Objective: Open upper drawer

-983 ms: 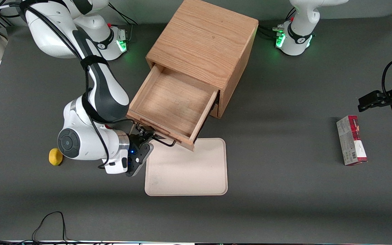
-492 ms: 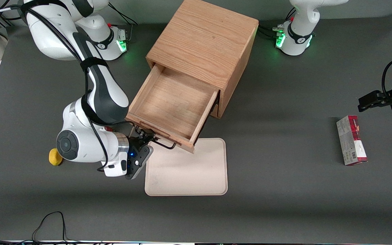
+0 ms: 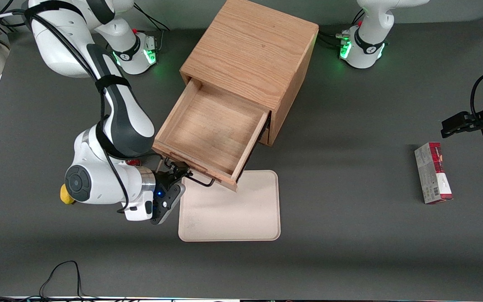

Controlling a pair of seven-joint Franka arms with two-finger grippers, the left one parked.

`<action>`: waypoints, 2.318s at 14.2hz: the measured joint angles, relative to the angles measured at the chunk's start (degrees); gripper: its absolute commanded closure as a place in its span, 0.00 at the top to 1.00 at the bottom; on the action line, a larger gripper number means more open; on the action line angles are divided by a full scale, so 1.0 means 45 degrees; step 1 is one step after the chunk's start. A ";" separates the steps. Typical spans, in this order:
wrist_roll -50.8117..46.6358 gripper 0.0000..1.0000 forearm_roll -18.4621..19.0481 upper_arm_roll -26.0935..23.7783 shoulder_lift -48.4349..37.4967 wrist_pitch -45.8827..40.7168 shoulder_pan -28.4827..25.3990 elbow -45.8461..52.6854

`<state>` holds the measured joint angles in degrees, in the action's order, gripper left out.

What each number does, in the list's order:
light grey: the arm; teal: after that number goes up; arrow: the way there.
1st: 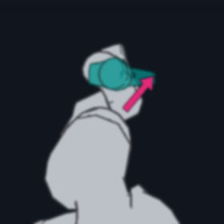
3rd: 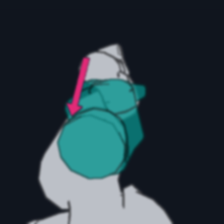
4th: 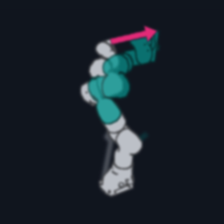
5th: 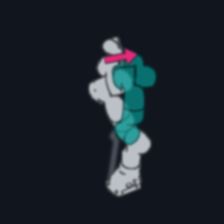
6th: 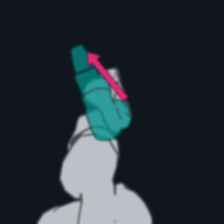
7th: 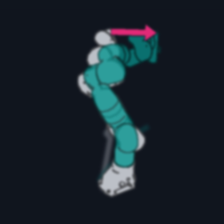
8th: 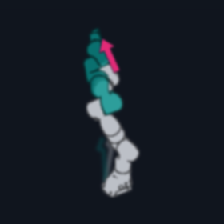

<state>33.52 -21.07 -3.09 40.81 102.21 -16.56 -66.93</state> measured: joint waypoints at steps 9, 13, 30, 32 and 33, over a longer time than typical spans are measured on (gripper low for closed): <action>-0.0027 1.00 -0.1013 0.0000 0.0029 -0.0463 0.0348 0.0089; -0.0027 1.00 -0.1055 -0.0008 0.0030 -0.0445 0.0574 0.0205; -0.1253 1.00 0.0339 0.0667 -0.2111 -0.4469 0.2469 0.1222; -0.1290 1.00 0.0744 0.1487 -0.3149 -0.4745 0.2424 -0.0026; -0.1288 1.00 0.0808 0.2017 -0.3737 -0.4696 0.2415 -0.0865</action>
<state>27.73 -17.43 5.99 23.99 81.08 -5.69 -70.82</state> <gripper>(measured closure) 0.000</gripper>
